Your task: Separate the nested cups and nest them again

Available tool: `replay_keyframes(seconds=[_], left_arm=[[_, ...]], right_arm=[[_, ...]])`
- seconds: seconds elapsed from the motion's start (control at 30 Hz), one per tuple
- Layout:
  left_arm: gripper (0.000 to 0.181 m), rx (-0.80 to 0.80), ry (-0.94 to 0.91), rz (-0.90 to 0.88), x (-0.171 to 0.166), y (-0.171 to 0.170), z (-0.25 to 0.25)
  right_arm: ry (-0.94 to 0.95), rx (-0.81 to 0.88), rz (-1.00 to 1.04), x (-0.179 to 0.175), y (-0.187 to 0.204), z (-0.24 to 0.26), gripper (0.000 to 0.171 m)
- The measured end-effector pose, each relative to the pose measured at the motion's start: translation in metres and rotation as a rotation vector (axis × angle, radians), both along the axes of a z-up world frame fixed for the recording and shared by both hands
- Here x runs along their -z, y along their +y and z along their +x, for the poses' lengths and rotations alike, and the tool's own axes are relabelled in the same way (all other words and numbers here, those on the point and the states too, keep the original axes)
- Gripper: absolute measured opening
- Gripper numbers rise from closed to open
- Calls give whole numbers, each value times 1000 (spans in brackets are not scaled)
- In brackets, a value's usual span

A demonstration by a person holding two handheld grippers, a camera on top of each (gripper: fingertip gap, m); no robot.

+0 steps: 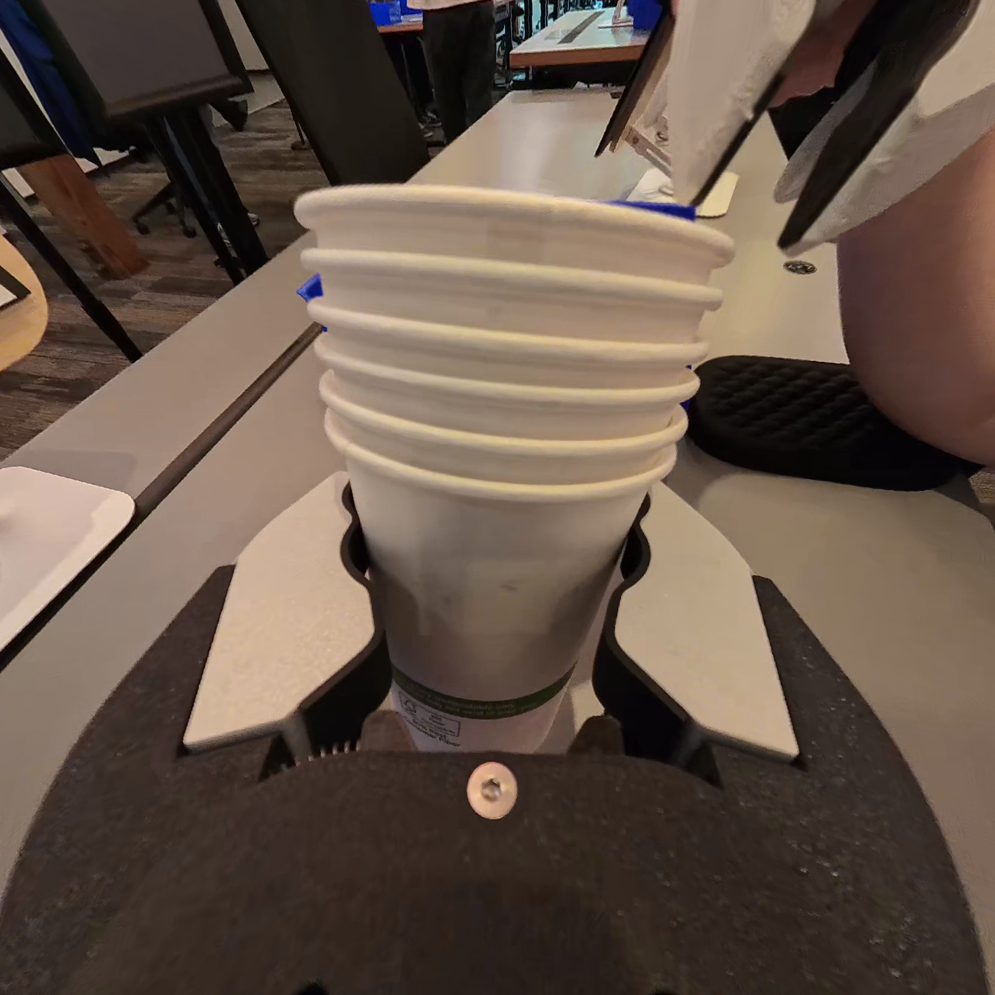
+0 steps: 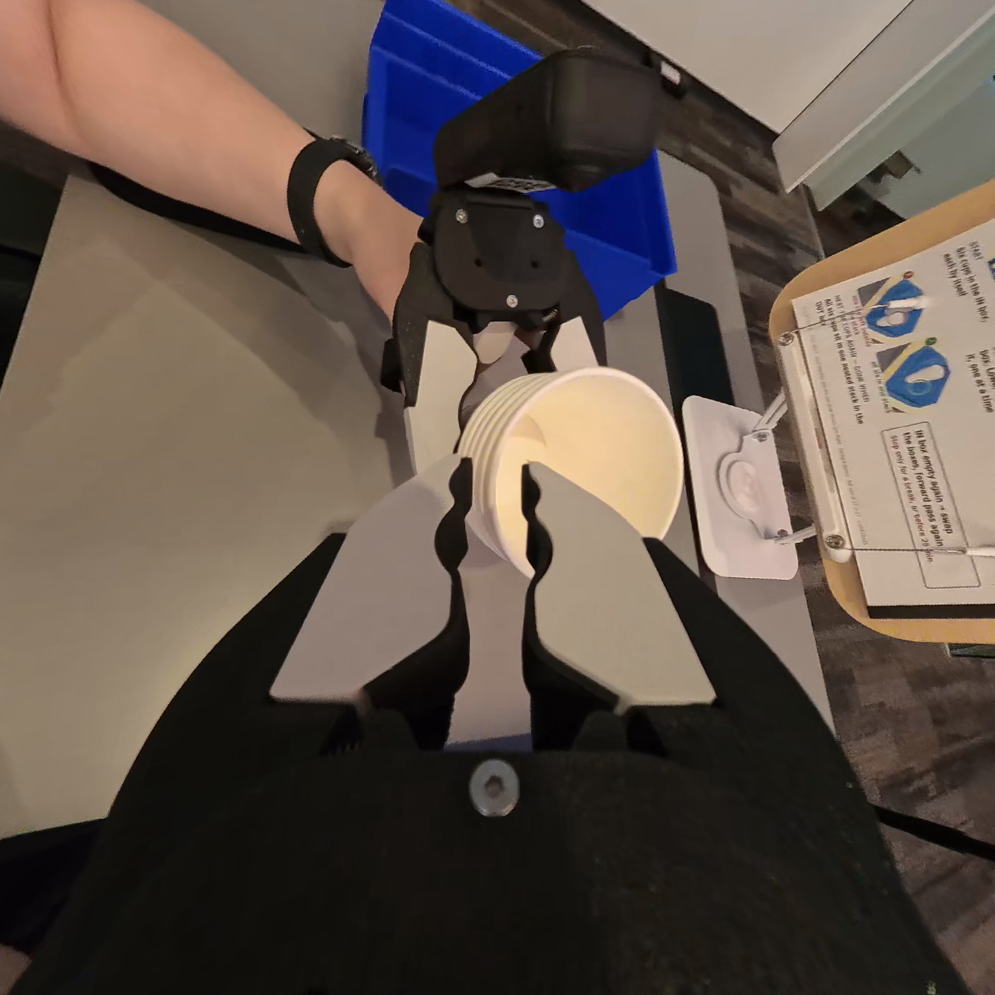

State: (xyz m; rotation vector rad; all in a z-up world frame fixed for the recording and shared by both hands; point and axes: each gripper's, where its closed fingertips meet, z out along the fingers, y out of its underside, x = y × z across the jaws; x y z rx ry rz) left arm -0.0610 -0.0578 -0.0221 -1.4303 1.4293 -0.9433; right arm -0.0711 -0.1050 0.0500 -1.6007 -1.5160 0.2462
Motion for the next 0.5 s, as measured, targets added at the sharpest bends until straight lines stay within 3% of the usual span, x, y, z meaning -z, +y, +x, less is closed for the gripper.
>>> replay_keyframes(seconds=[0.5], left_arm=[[95,5,20,28,4,-1,1]], right_arm=[[-41,-5,-94,17,1,2,3]])
